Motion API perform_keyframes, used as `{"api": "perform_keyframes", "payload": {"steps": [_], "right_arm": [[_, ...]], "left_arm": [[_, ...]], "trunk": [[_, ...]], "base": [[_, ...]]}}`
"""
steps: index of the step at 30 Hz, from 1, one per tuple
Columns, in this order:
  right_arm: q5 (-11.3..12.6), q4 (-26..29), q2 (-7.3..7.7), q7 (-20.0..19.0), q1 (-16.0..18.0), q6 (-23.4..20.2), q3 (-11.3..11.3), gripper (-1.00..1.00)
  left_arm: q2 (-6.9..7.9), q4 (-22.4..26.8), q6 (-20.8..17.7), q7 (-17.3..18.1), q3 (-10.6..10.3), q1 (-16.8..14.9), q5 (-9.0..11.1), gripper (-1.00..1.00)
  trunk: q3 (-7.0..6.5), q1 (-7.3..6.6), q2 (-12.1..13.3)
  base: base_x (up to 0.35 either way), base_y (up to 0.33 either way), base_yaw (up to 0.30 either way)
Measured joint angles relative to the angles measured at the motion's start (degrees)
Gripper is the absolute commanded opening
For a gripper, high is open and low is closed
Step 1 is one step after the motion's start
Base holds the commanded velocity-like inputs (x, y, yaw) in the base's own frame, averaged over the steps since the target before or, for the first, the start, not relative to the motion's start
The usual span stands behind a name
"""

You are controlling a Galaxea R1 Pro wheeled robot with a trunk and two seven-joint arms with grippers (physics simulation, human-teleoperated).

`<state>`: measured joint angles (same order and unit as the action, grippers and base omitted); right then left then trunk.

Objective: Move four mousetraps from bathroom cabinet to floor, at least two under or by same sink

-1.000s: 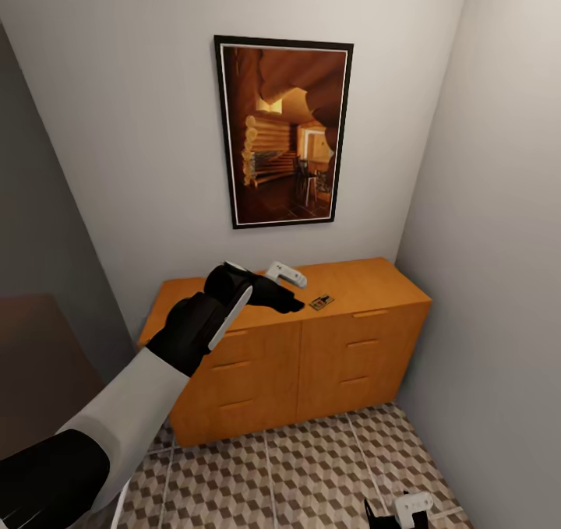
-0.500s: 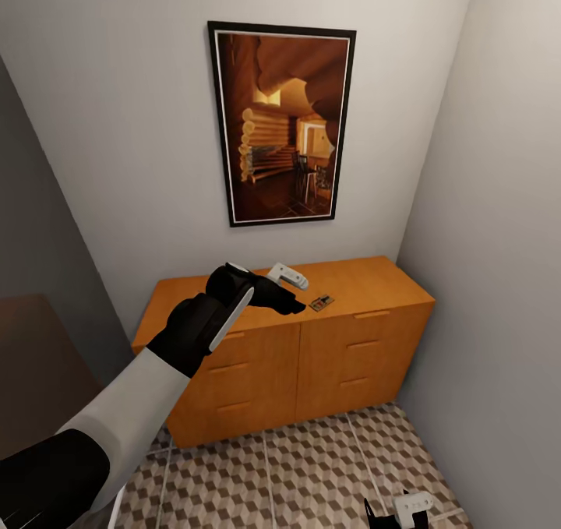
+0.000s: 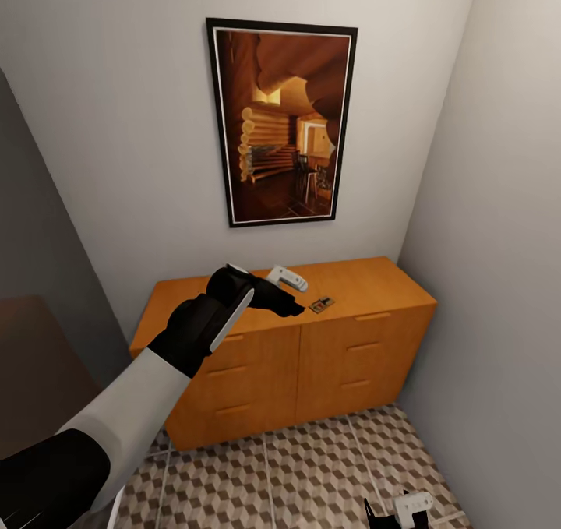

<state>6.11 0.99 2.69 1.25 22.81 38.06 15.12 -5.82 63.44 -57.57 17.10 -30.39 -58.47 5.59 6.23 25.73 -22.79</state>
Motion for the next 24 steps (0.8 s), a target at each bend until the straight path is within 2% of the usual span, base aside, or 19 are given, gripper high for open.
{"api": "perform_keyframes", "payload": {"steps": [13, 24], "right_arm": [[0.0, 0.0, -0.05, 0.0, 0.0, 0.0, 0.0, 1.0], [0.0, 0.0, -0.05, 0.0, 0.0, 0.0, 0.0, 1.0]], "left_arm": [[-0.26, -1.9, 0.1, 0.0, -0.1, 0.0, 0.0, 1.0], [-0.4, -3.1, 0.2, 0.0, -0.3, 0.0, -0.1, 1.0]], "trunk": [[0.0, 0.0, 0.0], [0.0, 0.01, 0.0]], "base": [[0.194, 0.0, 0.0], [0.042, 0.0, 0.0]]}}
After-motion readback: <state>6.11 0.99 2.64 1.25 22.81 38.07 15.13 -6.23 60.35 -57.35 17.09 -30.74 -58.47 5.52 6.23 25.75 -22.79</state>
